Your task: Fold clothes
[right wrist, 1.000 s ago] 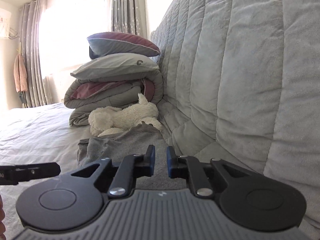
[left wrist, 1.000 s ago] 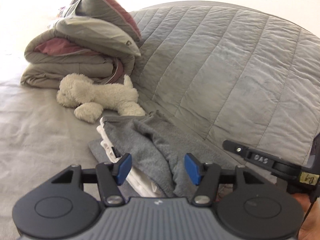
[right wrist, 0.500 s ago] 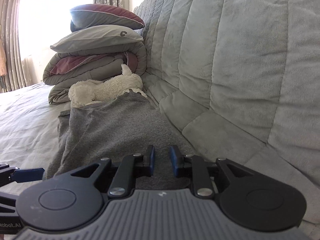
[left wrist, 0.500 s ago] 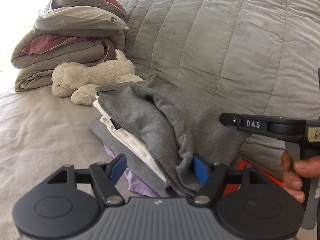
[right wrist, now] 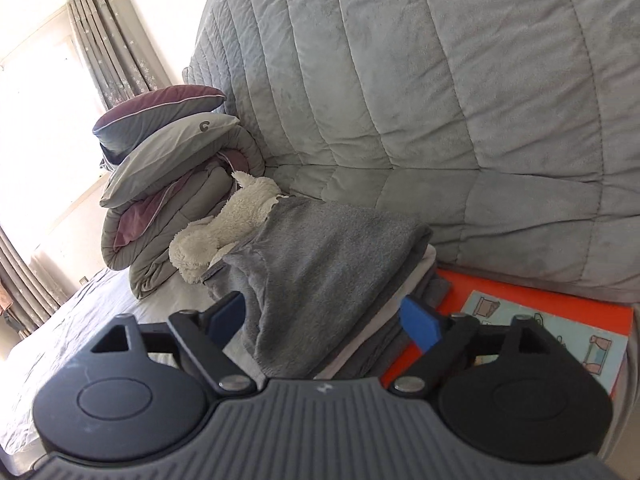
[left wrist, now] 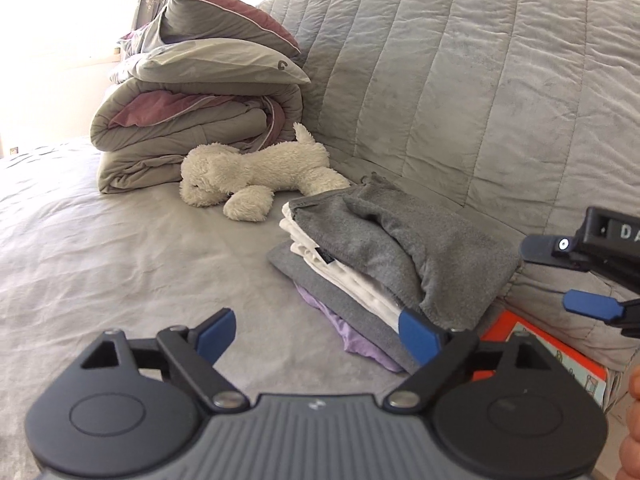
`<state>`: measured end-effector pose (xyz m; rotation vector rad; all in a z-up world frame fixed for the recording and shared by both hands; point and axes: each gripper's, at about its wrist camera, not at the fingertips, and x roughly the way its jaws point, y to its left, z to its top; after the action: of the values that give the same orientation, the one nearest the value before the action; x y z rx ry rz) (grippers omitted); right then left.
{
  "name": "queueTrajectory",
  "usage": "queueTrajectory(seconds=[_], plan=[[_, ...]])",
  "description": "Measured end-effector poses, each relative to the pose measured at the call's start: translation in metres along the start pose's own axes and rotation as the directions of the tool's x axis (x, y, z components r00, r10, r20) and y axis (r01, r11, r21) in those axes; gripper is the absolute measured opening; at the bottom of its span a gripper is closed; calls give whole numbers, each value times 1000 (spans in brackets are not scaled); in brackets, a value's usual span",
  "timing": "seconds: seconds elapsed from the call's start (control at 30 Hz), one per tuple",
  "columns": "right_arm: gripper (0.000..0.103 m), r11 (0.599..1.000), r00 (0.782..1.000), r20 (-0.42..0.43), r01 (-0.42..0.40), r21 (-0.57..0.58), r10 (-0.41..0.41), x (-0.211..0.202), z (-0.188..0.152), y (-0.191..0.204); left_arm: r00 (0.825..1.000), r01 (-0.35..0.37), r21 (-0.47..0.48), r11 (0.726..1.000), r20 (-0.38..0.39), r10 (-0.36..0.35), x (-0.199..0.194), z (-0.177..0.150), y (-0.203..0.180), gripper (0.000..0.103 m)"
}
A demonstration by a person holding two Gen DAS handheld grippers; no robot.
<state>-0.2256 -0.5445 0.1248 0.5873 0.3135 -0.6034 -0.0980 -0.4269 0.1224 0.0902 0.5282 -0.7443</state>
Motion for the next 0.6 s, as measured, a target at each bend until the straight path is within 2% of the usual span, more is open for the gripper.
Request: queueTrajectory(seconds=[0.07, 0.17, 0.23, 0.33, 0.4, 0.43, 0.5, 0.6], plan=[[103, 999, 999, 22, 27, -27, -26, -15, 0, 14, 999, -24, 12, 1000, 29, 24, -10, 0, -2, 103], [103, 995, 995, 29, 92, -39, -91, -28, 0, 31, 997, -38, 39, 999, 63, 35, -25, 3, -6, 102], [103, 991, 991, 25, 134, -5, -134, -32, -3, 36, 996, -56, 59, 997, 69, 52, -32, 5, -7, 102], [103, 989, 991, 27, 126, 80, -129, -34, -18, 32, 993, -94, 95, 991, 82, 87, -41, 5, -7, 102], [103, 992, 997, 38, 67, 103, -71, -30, -33, 23, 992, -114, 107, 988, 70, 107, -41, 1, -3, 103], [103, 993, 997, 36, 65, 103, -69, -26, -39, 19, 991, -127, 111, 986, 61, 121, -40, -1, -2, 103], [103, 989, 994, -2, 111, 97, -112, -16, -45, 16, 988, -150, 111, 982, 42, 146, -34, -4, 0, 103], [103, 985, 989, 26, 144, 94, -147, -8, -45, 16, 989, -150, 79, 986, 5, 150, -23, -5, 4, 103]])
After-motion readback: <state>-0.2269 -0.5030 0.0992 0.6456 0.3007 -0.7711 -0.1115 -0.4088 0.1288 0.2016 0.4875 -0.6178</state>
